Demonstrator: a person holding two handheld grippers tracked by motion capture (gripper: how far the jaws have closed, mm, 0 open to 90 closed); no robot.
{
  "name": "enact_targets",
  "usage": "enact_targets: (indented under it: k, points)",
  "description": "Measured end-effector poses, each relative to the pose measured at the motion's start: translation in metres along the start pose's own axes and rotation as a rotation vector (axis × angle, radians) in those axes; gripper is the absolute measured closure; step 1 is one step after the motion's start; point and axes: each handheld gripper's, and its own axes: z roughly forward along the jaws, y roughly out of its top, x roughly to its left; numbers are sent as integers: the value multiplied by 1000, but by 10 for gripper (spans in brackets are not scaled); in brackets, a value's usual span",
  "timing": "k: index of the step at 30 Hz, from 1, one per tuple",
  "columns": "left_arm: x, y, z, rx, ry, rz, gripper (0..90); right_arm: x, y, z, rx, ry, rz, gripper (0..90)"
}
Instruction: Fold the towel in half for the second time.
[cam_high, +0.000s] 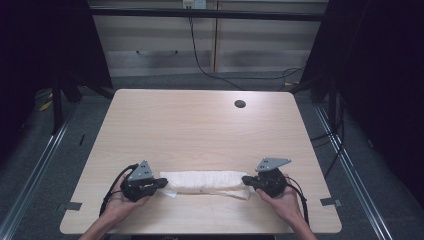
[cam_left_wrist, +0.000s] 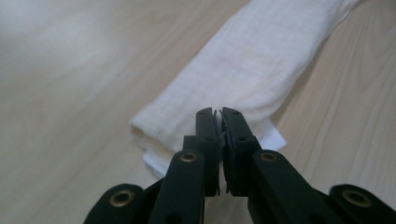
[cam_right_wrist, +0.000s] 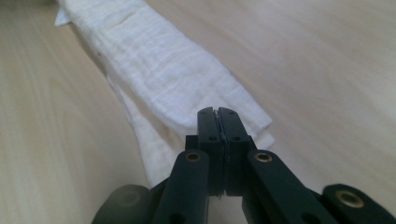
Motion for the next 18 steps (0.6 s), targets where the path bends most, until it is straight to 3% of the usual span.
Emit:
enact_targets:
  k: [5, 10, 14, 15, 18]
  points:
    - [1, 1, 2, 16, 13, 13, 862, 11, -18, 0, 30, 46, 17, 892]
    - [3, 2, 4, 14, 26, 12, 861, 11, -19, 4, 51, 44, 16, 891]
    - [7, 5, 10, -2, 34, -20, 858, 1, -13, 9, 55, -17, 14, 891]
    - [7, 6, 12, -9, 25, -46, 855, -2, -12, 10, 52, -40, 17, 891]
    - [8, 5, 12, -14, 18, -58, 844, -9, -9, 13, 29, -42, 33, 886]
